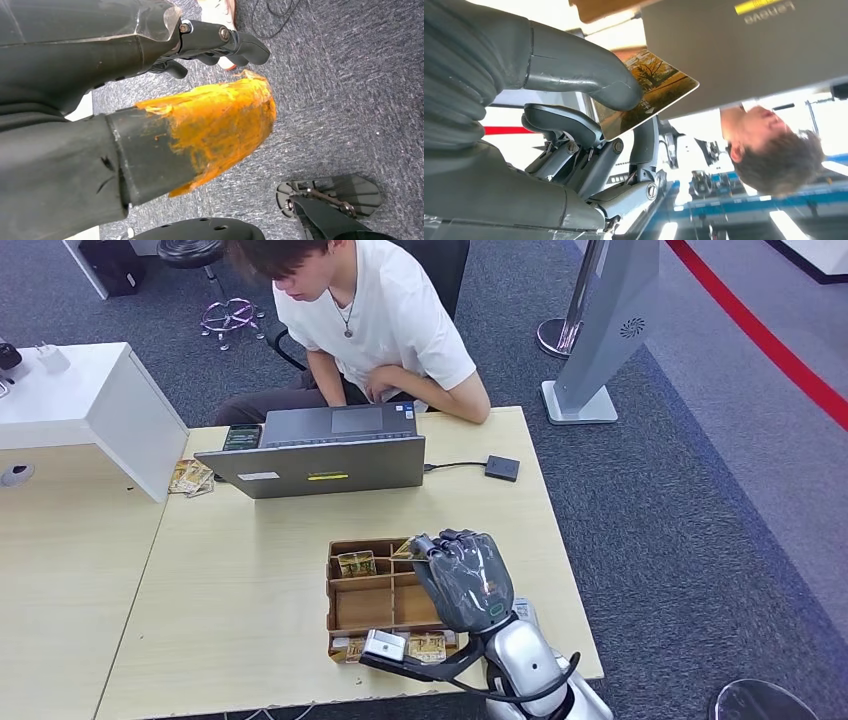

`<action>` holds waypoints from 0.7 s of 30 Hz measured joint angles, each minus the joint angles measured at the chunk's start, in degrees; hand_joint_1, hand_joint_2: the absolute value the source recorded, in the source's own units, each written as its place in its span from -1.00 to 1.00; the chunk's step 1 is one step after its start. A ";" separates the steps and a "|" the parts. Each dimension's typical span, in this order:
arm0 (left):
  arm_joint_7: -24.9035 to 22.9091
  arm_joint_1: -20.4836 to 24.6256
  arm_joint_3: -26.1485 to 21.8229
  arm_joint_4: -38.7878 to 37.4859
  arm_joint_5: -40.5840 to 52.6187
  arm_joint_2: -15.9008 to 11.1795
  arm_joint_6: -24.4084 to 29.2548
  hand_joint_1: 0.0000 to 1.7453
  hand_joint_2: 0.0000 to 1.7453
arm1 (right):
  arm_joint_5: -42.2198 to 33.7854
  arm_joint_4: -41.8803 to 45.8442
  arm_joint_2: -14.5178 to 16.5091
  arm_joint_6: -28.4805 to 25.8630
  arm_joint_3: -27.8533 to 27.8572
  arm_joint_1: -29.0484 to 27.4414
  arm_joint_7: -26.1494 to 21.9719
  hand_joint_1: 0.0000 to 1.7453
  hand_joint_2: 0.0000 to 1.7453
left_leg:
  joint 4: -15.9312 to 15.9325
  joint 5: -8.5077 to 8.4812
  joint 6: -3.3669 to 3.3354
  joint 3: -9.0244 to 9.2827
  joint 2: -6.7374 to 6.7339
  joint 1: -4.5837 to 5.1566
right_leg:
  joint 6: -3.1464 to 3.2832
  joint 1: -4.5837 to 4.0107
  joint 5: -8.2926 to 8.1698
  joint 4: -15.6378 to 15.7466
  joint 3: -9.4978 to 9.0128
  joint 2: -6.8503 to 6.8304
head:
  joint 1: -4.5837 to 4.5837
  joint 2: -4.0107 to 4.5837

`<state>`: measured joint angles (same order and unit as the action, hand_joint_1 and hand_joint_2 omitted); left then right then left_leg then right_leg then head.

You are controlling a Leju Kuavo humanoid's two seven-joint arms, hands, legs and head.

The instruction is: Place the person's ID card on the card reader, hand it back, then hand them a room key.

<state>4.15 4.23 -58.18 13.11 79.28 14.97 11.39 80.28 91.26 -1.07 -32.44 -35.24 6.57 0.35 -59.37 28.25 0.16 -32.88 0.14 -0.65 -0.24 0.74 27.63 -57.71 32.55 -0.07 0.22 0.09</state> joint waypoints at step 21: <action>0.25 0.03 0.32 0.00 1.57 0.10 -0.01 -1.00 -1.00 | 0.82 2.62 0.32 -6.50 -0.82 5.67 -2.09 1.00 1.00 | 0.00 -0.01 0.00 0.00 0.00 0.00 | 0.00 0.00 -0.01 -0.01 -0.01 0.00 | 0.00 0.00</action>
<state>4.40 4.25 -57.86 13.11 80.85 15.08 11.38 81.10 93.88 -0.75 -38.93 -36.06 12.24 -1.74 -59.38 28.24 0.16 -32.88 0.14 -0.65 -0.24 0.74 27.62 -57.72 32.55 -0.06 0.22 0.09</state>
